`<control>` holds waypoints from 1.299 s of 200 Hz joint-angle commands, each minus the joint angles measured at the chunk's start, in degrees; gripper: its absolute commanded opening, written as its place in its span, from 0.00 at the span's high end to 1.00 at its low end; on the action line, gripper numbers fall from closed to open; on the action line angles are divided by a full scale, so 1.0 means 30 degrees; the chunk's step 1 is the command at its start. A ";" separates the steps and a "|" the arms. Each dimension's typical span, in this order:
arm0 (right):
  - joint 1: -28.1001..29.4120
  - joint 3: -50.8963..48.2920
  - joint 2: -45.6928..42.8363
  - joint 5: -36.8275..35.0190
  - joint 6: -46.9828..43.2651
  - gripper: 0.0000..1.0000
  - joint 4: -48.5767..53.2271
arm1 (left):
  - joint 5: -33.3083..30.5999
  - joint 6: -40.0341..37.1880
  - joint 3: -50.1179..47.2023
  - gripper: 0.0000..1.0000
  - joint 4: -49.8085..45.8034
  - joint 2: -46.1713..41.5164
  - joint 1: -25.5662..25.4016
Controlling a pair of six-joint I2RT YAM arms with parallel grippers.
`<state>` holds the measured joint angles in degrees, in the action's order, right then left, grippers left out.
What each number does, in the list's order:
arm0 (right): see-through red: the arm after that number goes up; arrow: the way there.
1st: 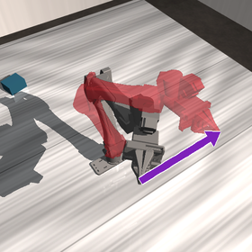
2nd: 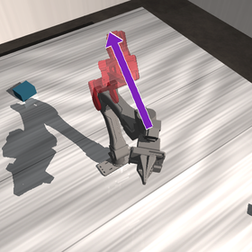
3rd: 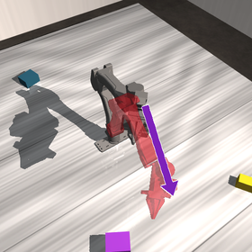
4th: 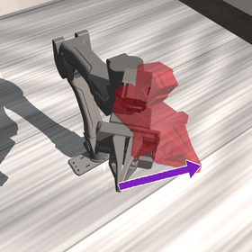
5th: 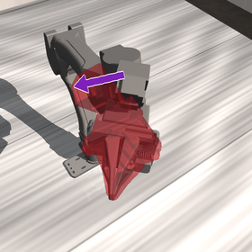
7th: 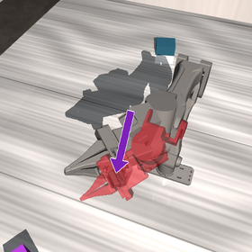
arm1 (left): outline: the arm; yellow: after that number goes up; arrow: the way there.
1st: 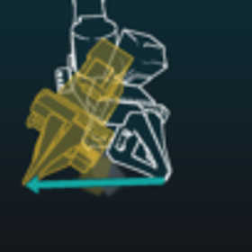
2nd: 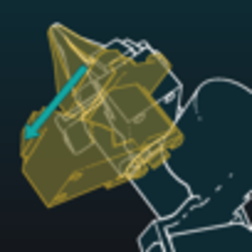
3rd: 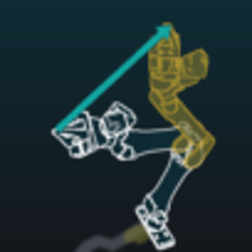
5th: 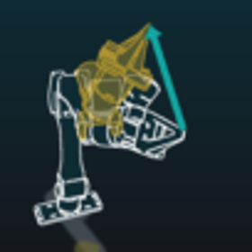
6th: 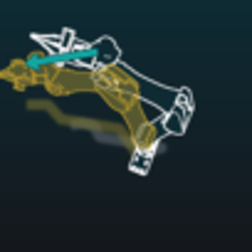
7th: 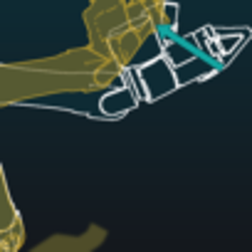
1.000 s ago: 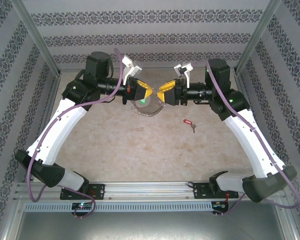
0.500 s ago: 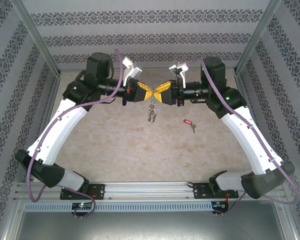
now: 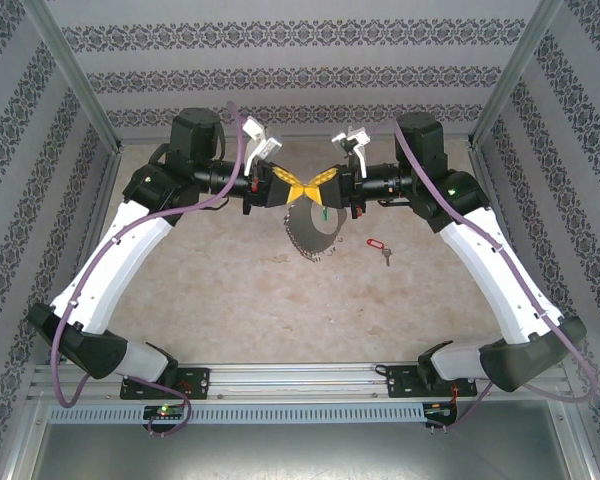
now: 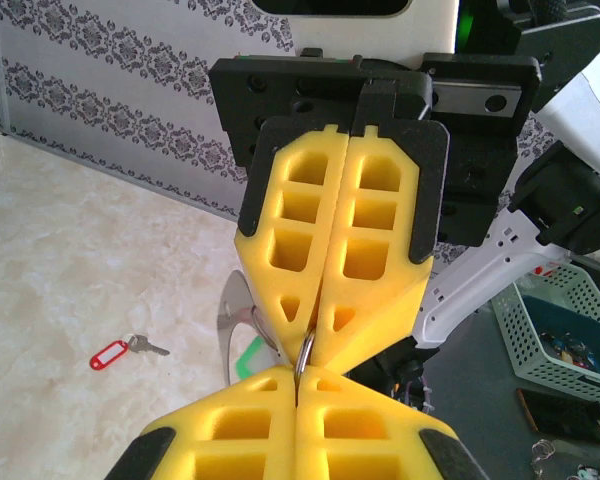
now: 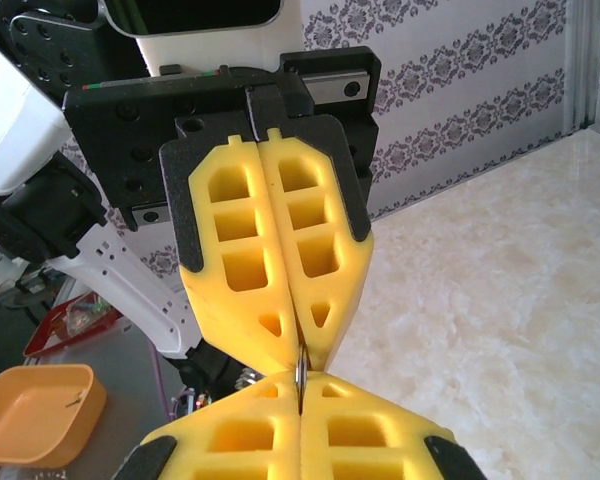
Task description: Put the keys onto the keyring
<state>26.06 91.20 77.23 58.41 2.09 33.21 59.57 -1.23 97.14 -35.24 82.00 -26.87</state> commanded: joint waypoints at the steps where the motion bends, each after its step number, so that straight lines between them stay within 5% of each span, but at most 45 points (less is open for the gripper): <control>1: 0.0421 0.0910 0.0125 0.0803 -0.0767 1.00 0.0403 | 0.0361 0.0027 -0.0395 1.00 0.1094 -0.0661 0.0171; 109: 0.1503 0.1443 -0.0800 -0.2488 -0.3571 1.00 0.1969 | -0.1192 0.0638 -0.2841 1.00 0.3419 -0.1905 0.0160; 196: 0.1981 0.0250 -0.2425 -0.4830 -0.5600 1.00 0.0917 | -0.2316 0.1800 -0.5465 0.61 0.6641 -0.3242 0.0355; 260: 0.3731 -0.1345 -0.4185 -1.0761 -0.9333 1.00 -0.0293 | -0.2352 0.4392 -0.6876 0.47 0.9395 -0.4747 0.1942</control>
<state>34.59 88.42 66.54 35.75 -18.85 36.84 52.38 8.47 75.94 -13.19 69.63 -22.41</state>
